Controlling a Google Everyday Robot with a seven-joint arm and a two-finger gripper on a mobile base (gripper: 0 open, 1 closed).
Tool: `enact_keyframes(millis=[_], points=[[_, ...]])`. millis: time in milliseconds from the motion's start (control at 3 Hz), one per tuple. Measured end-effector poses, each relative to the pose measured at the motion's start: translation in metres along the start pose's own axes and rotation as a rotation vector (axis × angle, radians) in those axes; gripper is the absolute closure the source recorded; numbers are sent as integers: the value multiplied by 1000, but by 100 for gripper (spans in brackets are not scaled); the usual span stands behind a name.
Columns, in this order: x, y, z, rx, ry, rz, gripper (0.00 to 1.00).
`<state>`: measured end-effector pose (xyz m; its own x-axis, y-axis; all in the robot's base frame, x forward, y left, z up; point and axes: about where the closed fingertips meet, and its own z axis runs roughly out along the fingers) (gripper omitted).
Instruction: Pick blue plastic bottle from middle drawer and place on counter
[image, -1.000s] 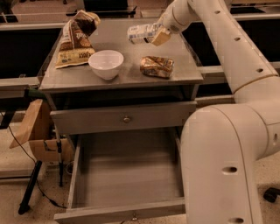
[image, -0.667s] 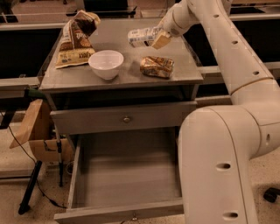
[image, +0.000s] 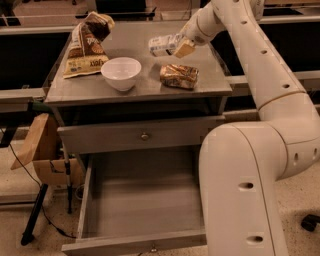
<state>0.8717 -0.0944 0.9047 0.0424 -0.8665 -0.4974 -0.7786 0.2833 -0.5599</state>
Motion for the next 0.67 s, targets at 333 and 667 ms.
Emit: enact_keyframes(millis=[333,667], points=[[0,0,0,0,1,0,0],[0,0,1,0,1,0,0]])
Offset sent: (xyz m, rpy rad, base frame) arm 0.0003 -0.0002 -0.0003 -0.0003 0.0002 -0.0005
